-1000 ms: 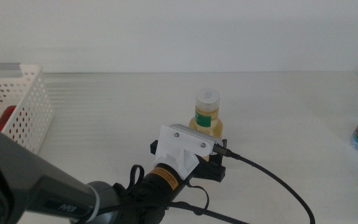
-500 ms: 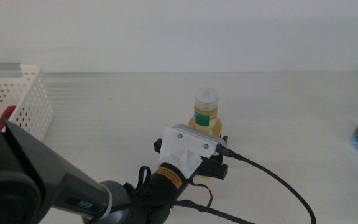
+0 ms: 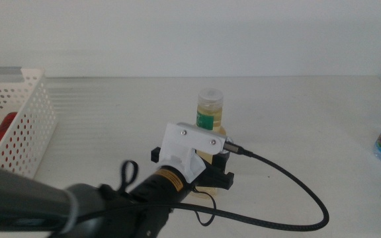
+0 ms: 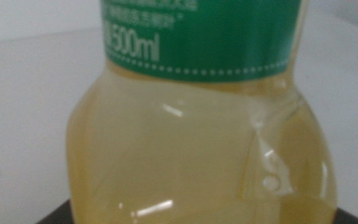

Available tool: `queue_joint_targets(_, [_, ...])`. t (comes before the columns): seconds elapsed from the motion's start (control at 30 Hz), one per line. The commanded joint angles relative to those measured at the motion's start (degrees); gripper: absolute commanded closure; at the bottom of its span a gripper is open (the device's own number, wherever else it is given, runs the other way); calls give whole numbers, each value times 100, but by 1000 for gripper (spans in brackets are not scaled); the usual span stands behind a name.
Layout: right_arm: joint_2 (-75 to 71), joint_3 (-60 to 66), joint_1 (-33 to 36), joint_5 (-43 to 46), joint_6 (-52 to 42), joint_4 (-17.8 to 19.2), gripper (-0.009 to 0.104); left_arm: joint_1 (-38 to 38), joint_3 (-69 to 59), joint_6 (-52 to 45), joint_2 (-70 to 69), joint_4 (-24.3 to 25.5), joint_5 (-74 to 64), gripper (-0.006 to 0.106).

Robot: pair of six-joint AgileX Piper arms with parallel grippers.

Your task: Use arms to grab the bottles and put them into the dustbin to the left of the table.

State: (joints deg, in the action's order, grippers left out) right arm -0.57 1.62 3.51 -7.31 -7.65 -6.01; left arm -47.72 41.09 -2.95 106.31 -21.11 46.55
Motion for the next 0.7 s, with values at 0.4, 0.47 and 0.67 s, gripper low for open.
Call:
queue_joint_targets(0.4, [-154,-44,-30,438,-51,37,12,-4,224,-2004,-2890,-985,-2057,106])
queue_joint_targets(0.47, [-154,-44,-30,438,-51,37,12,-4,292,-2281,-3184,-1168,-2365,106])
queue_joint_targets(0.67, [-154,-44,-30,438,-51,37,12,-4,541,-2854,-3794,-1725,-2488,106])
